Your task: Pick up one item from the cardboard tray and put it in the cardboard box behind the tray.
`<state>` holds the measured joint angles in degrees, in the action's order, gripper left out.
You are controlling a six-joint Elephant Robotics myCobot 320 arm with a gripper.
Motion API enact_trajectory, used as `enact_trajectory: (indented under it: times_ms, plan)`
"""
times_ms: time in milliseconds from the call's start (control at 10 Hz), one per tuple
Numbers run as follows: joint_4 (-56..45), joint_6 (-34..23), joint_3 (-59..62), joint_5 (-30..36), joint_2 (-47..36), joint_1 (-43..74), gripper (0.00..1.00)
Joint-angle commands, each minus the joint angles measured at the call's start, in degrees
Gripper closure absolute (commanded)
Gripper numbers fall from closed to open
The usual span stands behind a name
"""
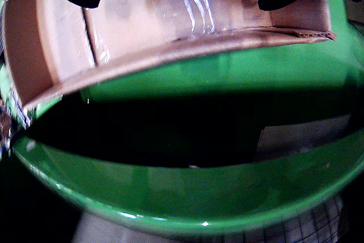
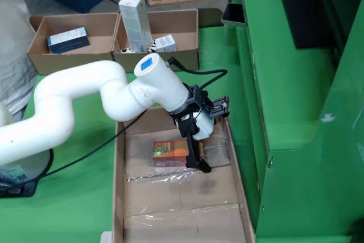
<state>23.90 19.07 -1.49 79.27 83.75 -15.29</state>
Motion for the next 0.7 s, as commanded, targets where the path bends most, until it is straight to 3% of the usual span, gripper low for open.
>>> enact_trajectory:
  times_ms: [0,100,300,400,600]
  plan:
    - [3.5,-4.9,1.5,-12.8,0.2,-0.8,0.00]
    - [5.2,-10.8,1.5,-22.1,1.5,-1.8,0.00]
    - [5.2,-13.6,1.5,-22.9,2.0,-1.9,0.00]
    - [-0.6,1.0,1.5,-2.4,0.1,0.7,0.00]
    - [-1.8,4.0,1.5,1.5,0.2,1.1,0.00]
